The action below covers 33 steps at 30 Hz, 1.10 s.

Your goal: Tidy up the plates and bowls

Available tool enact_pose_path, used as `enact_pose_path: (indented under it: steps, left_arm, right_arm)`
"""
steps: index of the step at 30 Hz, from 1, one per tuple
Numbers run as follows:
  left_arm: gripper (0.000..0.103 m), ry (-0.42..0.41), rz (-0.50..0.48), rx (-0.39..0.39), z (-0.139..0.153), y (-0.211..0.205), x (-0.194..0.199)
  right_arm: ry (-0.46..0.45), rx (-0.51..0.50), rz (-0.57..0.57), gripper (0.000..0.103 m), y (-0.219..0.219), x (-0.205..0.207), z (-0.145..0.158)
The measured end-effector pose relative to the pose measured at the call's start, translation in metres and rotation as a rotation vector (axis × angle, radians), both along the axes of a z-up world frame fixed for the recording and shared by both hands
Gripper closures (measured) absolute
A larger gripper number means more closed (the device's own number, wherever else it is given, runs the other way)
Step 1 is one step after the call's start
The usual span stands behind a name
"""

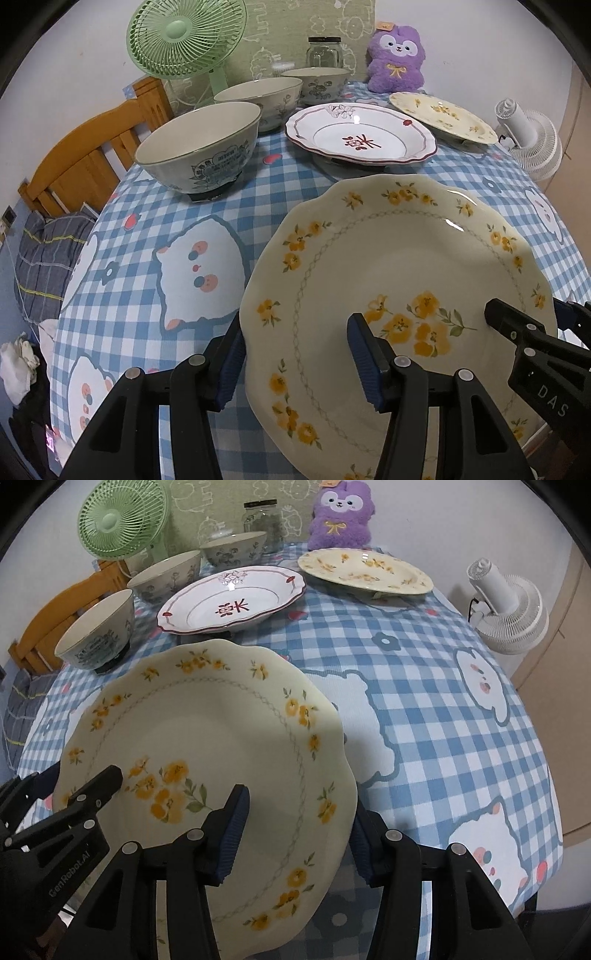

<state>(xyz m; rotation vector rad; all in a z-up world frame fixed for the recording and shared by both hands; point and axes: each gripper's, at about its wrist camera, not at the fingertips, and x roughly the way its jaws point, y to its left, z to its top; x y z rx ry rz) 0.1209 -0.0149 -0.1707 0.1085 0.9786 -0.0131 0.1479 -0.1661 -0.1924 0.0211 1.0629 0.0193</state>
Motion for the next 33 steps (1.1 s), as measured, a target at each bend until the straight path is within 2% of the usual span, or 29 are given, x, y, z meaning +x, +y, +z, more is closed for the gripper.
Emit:
enact_pose_path:
  steps: [3, 12, 20, 33]
  left_arm:
    - [0.053, -0.004, 0.000, 0.007, 0.001, -0.001, -0.001]
    - [0.053, -0.027, -0.001, 0.002, 0.008, -0.012, 0.001]
    - [0.053, -0.024, -0.038, -0.003, 0.010, -0.036, 0.002]
    - [0.053, 0.017, -0.073, -0.004, 0.002, -0.063, 0.007]
  right_arm:
    - [-0.014, -0.011, -0.004, 0.052, -0.001, -0.002, 0.001]
    - [-0.075, -0.048, -0.009, 0.055, -0.011, -0.003, 0.015]
    - [-0.098, -0.035, -0.060, 0.055, -0.038, -0.007, 0.017]
    - [-0.044, 0.002, -0.100, 0.055, -0.068, -0.004, 0.008]
